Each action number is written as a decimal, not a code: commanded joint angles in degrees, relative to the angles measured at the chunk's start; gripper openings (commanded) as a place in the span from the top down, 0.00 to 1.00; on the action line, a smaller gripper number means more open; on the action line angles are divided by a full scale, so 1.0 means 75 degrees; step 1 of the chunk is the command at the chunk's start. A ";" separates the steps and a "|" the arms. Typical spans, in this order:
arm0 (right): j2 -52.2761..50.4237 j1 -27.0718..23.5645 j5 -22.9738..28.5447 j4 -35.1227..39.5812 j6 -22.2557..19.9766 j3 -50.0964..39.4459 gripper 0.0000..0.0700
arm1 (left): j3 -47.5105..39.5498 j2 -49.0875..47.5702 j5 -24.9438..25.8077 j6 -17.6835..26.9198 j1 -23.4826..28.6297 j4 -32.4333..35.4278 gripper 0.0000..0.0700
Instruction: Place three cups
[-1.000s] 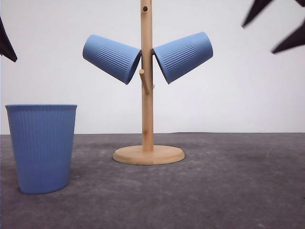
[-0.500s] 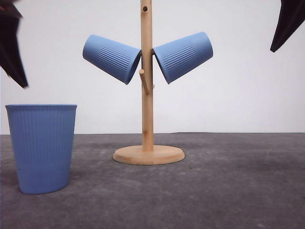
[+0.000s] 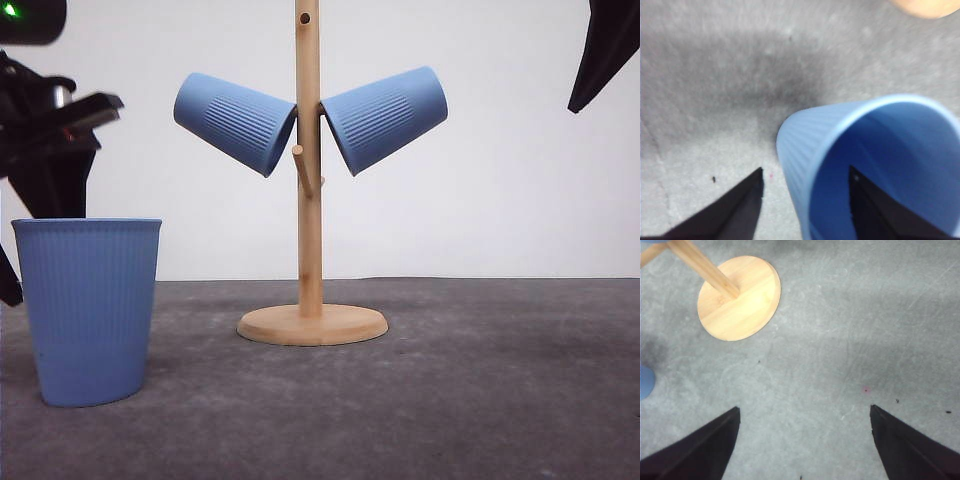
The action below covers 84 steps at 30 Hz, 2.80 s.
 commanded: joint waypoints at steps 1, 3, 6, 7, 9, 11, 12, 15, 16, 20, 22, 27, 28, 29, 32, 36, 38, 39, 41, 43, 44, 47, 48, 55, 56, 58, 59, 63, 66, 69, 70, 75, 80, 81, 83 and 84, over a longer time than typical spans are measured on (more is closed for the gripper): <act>0.0076 0.0083 -0.0009 -0.0032 -0.0254 0.0047 0.27 | 0.0127 0.0097 0.0024 -0.0001 -0.0039 0.0060 0.80; 0.0076 0.0176 -0.0015 -0.0102 -0.0393 0.0047 0.27 | 0.0134 0.0099 0.0126 0.0023 -0.0037 0.0112 0.96; 0.0076 0.0413 -0.0031 -0.0181 -0.0649 0.0047 0.27 | 0.0223 0.0087 0.0447 0.0026 -0.0036 0.0085 1.00; 0.0076 0.0511 -0.0074 -0.0229 -0.0754 0.0047 0.27 | 0.0284 0.0085 0.0570 0.0043 -0.0036 0.0021 1.00; 0.0076 0.0706 -0.0266 -0.0309 -0.0990 0.0047 0.27 | 0.0453 0.0084 0.0819 0.0145 -0.0036 -0.0170 1.00; 0.0076 0.0933 -0.0687 -0.0347 -0.1233 0.0047 0.27 | 0.0647 0.0084 0.1044 0.0236 -0.0036 -0.0365 1.00; 0.0076 0.1058 -0.0969 -0.0355 -0.1372 0.0047 0.27 | 0.0754 0.0084 0.1192 0.0313 -0.0036 -0.0472 1.00; 0.0076 0.1494 -0.1727 -0.0376 -0.1693 0.0047 0.27 | 0.1088 0.0084 0.1775 0.0483 -0.0036 -0.0778 1.00; 0.0076 0.1670 -0.1854 -0.0371 -0.1760 0.0047 0.27 | 0.1180 0.0084 0.2071 0.0530 -0.0036 -0.0845 1.00; 0.0076 0.2431 -0.2052 -0.0285 -0.2021 0.0047 0.26 | 0.1390 0.0084 0.3561 0.0558 -0.0060 -0.0833 1.00; 0.0076 0.2854 -0.2050 -0.0154 -0.2079 0.0047 0.19 | 0.1436 0.0084 0.4171 0.0548 -0.0148 -0.0785 1.00; 0.0089 0.3717 -0.2039 0.0358 -0.2080 0.0047 0.09 | 0.1479 0.0084 0.4897 0.0351 -0.0529 -0.0422 1.00; 0.0092 0.3858 -0.2031 0.0453 -0.2078 0.0047 0.09 | 0.1480 0.0084 0.5025 0.0261 -0.0608 -0.0282 1.00; 0.0093 0.3995 -0.2025 0.0540 -0.2077 0.0047 0.09 | 0.1482 0.0084 0.5128 0.0157 -0.0687 -0.0122 1.00; 0.0094 0.4325 -0.2020 0.0682 -0.2074 0.0047 0.09 | 0.1482 0.0084 0.5276 -0.0227 -0.0923 0.0420 1.00; 0.0098 0.4613 -0.1966 0.0783 -0.2050 0.0047 0.09 | 0.1484 0.0084 0.5540 -0.0751 -0.1196 0.1140 1.00; 0.0125 0.4720 -0.1867 0.0855 -0.1992 0.0047 0.09 | 0.1485 0.0084 0.5610 -0.0971 -0.1310 0.1412 1.00; 0.0143 0.4775 -0.1800 0.0892 -0.1969 0.0047 0.09 | 0.1485 0.0084 0.5619 -0.1050 -0.1367 0.1509 1.00; 0.0161 0.4838 -0.1661 0.0906 -0.1959 0.0047 0.11 | 0.1485 0.0084 0.5622 -0.1107 -0.1452 0.1590 1.00; 0.0195 0.4885 -0.1590 0.0897 -0.1954 0.0047 0.15 | 0.1485 0.0087 0.5620 -0.1103 -0.1525 0.1586 1.00; 0.0200 0.4899 -0.1588 0.0891 -0.1951 0.0047 0.18 | 0.1485 0.0087 0.5619 -0.1102 -0.1553 0.1578 1.00; 0.0207 0.4918 -0.1588 0.0909 -0.1954 0.0047 0.29 | 0.1485 0.0087 0.5616 -0.1099 -0.1613 0.1581 1.00; 0.0207 0.4918 -0.1588 0.0909 -0.1952 0.0047 0.31 | 0.1485 0.0087 0.5616 -0.1101 -0.1615 0.1581 1.00; 0.0207 0.4915 -0.1587 0.0903 -0.1937 0.0047 0.41 | 0.1485 0.0087 0.5616 -0.1099 -0.1616 0.1578 1.00; 0.0207 0.4915 -0.1589 0.0903 -0.1937 0.0047 0.43 | 0.1485 0.0087 0.5616 -0.1099 -0.1616 0.1578 1.00; 0.0207 0.4915 -0.1590 0.0903 -0.1937 0.0047 0.43 | 0.1485 0.0087 0.5616 -0.1099 -0.1616 0.1576 1.00; 0.0207 0.4915 -0.1588 0.0903 -0.1937 0.0047 0.44 | 0.1485 0.0087 0.5616 -0.1099 -0.1616 0.1578 1.00; 0.0207 0.4915 -0.1593 0.0903 -0.1939 0.0047 0.49 | 0.1485 0.0087 0.5618 -0.1096 -0.1616 0.1578 1.00; 0.0207 0.4915 -0.1608 0.0901 -0.1937 0.0047 0.49 | 0.1485 0.0087 0.5619 -0.1096 -0.1616 0.1578 0.99; 0.0197 0.4913 -0.1606 0.0819 -0.1937 0.0047 0.49 | 0.1485 0.0087 0.5619 -0.1093 -0.1608 0.1575 0.87; 0.0193 0.4905 -0.1607 0.0752 -0.1938 0.0047 0.49 | 0.1485 0.0087 0.5619 -0.1093 -0.1599 0.1575 0.80; 0.0125 0.4768 -0.1615 0.0304 -0.1972 0.0047 0.49 | 0.1485 0.0087 0.5619 -0.1090 -0.1439 0.1572 0.49; -0.0087 0.4598 -0.1624 -0.0129 -0.1969 0.0047 0.49 | 0.1485 0.0087 0.5622 -0.1006 -0.1112 0.1527 0.37; -0.0146 0.4562 -0.1626 -0.0253 -0.1969 0.0047 0.49 | 0.1485 0.0087 0.5622 -0.0974 -0.1012 0.1515 0.37; -0.0261 0.4484 -0.1634 -0.0484 -0.1962 0.0046 0.49 | 0.1485 0.0084 0.5625 -0.0903 -0.0822 0.1484 0.37; -0.0317 0.4439 -0.1672 -0.0589 -0.1954 0.0045 0.49 | 0.1485 0.0084 0.5625 -0.0877 -0.0729 0.1460 0.36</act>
